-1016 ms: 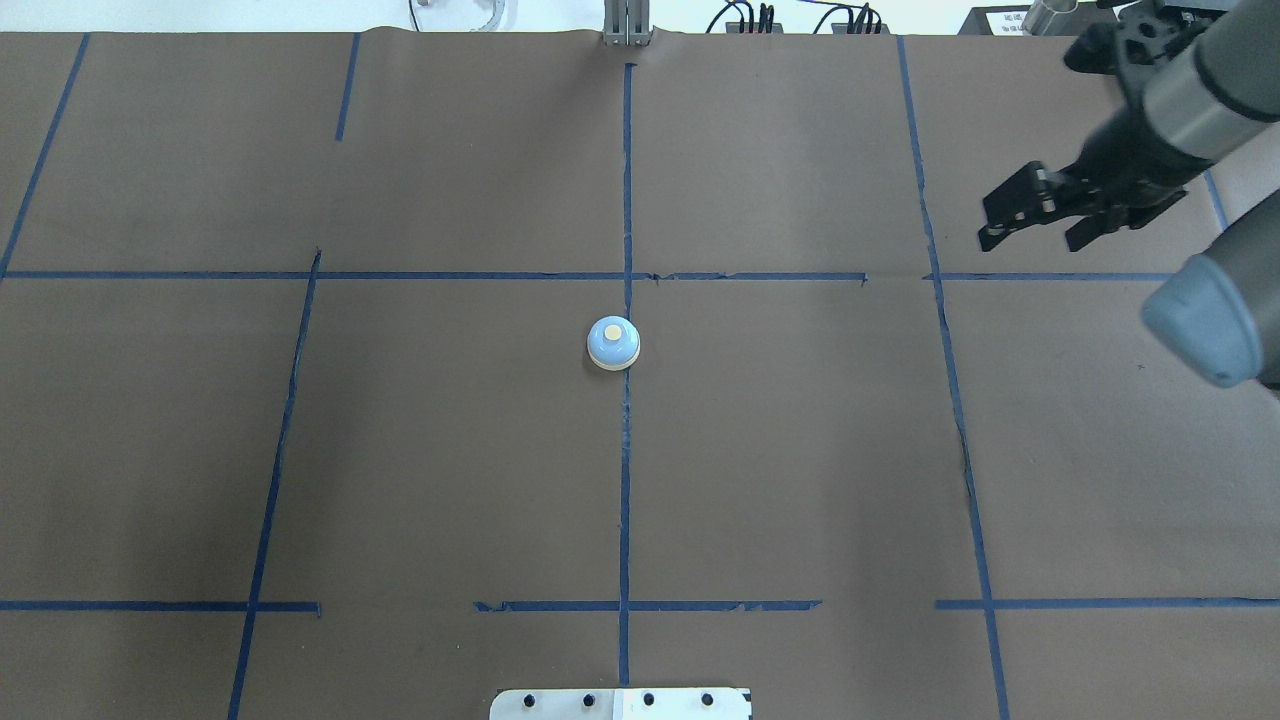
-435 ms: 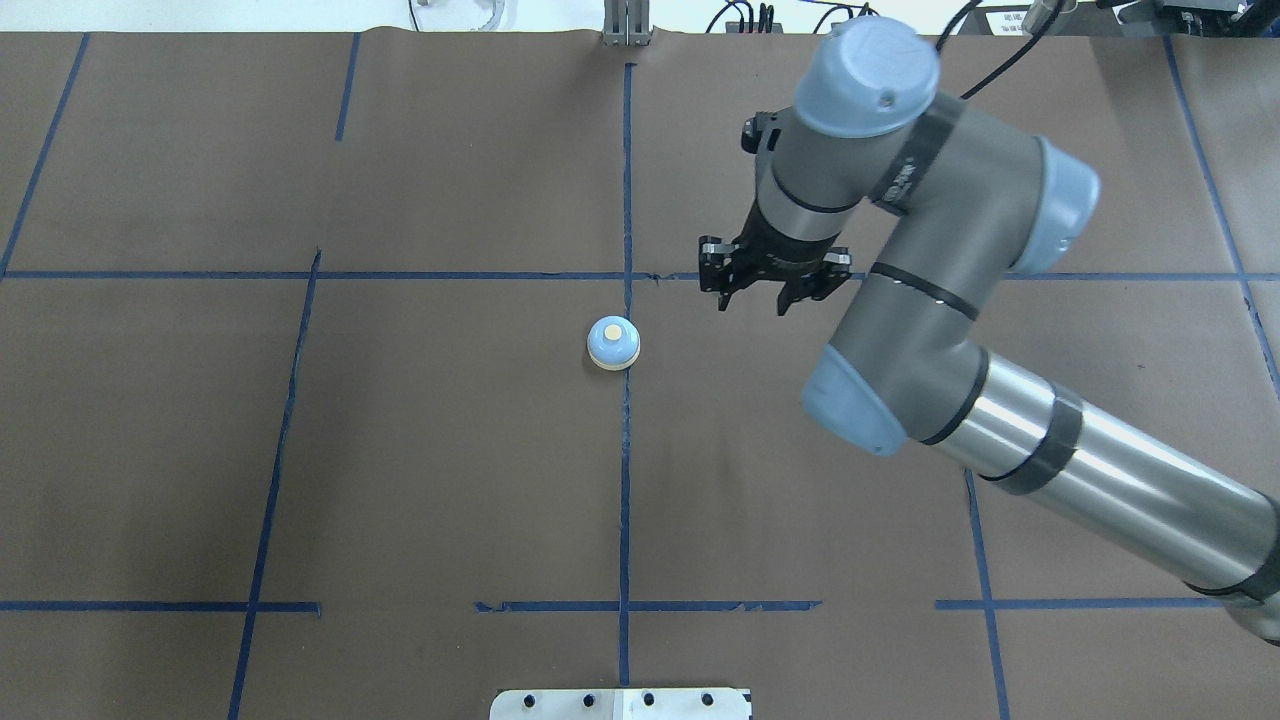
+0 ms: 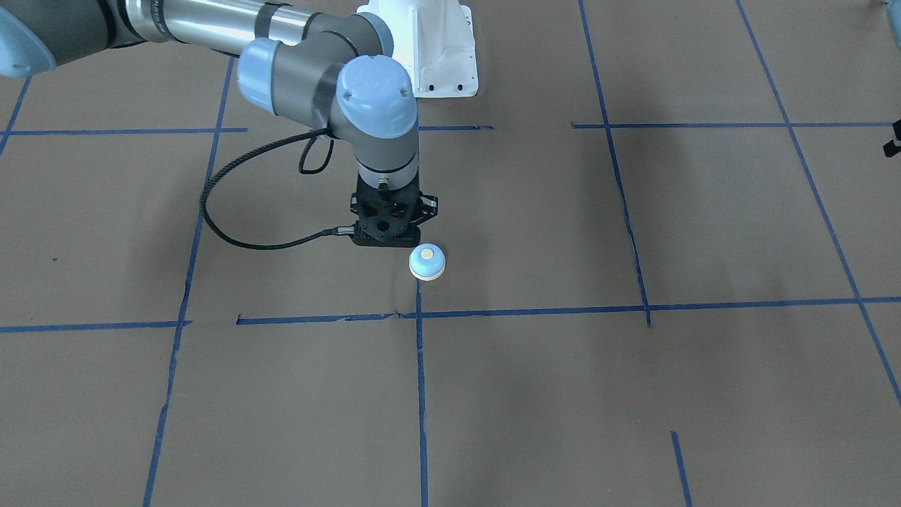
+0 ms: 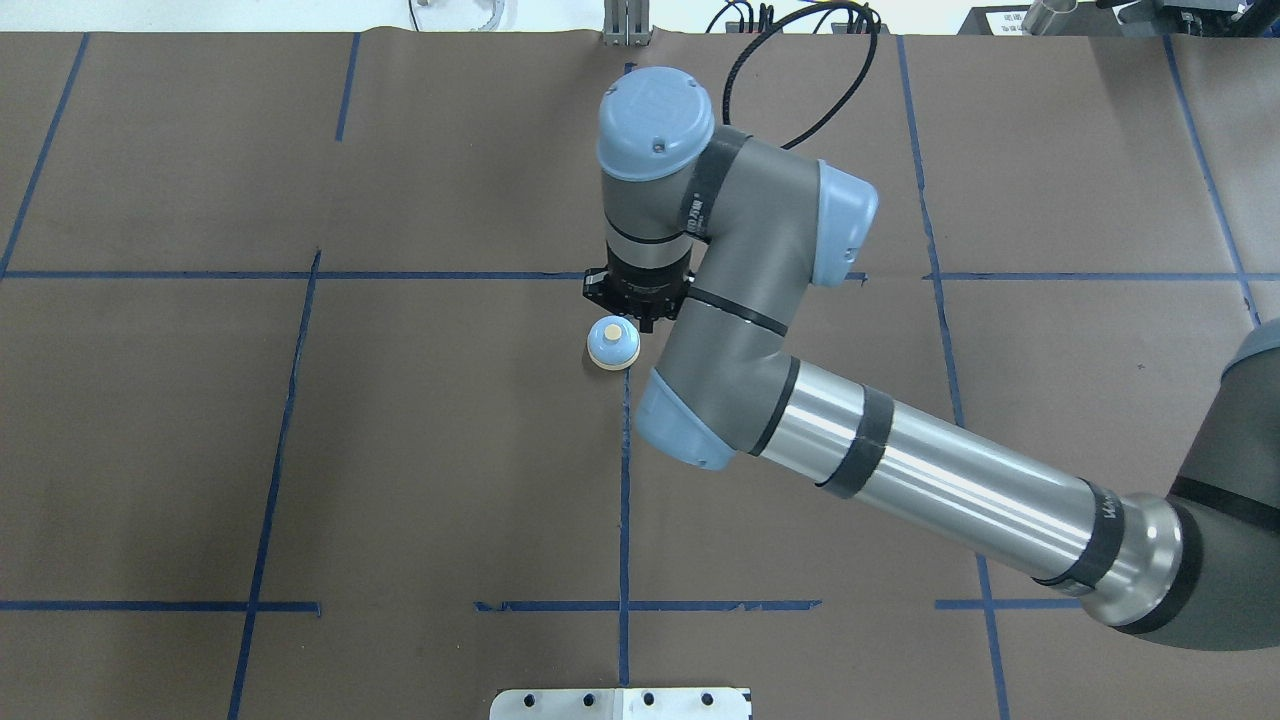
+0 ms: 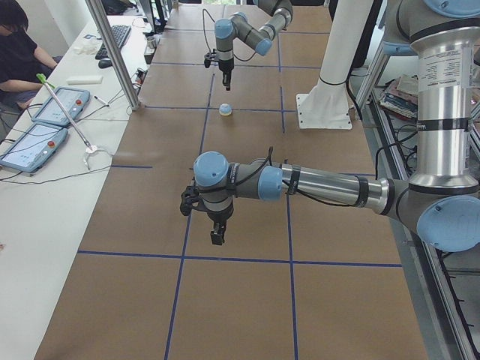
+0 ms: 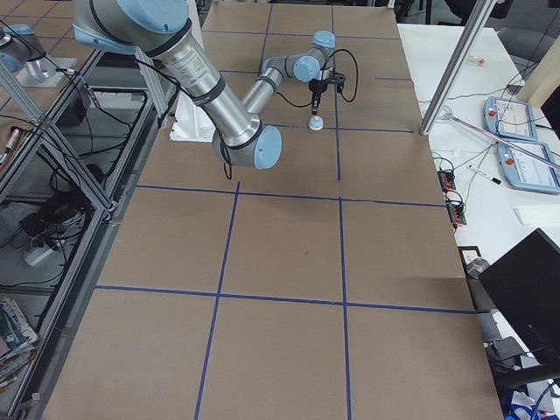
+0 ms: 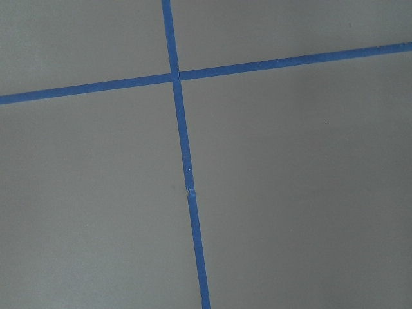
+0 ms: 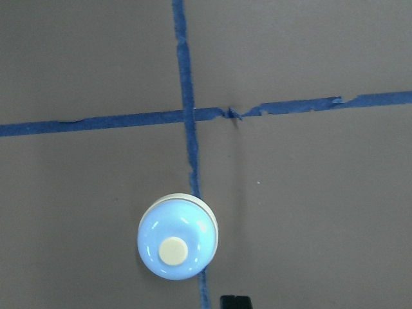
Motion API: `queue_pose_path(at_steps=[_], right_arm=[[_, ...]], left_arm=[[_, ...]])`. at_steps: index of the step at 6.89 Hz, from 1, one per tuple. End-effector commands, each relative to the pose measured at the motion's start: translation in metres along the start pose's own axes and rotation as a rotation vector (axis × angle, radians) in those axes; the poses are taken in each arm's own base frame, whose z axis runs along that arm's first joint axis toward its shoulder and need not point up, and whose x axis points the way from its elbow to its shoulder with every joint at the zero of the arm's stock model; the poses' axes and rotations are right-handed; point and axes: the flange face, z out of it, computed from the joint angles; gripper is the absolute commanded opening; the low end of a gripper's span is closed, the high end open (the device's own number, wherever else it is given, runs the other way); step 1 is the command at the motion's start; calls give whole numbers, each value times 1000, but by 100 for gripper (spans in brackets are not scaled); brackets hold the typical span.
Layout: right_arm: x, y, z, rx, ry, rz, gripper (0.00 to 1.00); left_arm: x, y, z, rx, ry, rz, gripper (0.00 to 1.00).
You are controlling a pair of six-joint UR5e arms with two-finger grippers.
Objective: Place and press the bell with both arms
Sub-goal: 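Move the right gripper over the top of the bell, then press down on the bell's top button with the right gripper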
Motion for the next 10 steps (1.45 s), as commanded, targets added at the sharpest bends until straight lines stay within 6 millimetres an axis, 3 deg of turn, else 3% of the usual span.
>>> queue_pose_path(at_steps=[1,5,10], right_arm=[[-15,-14,38,21,22,9,0],[-29,-6,31,25,7,2,1],[-25,-2,47,15,26,5,1]], left_arm=[[0,0,0,-1,0,-2,100],[0,0,0,0,0,-1,100],[0,0,0,-1,-1,-2,100]])
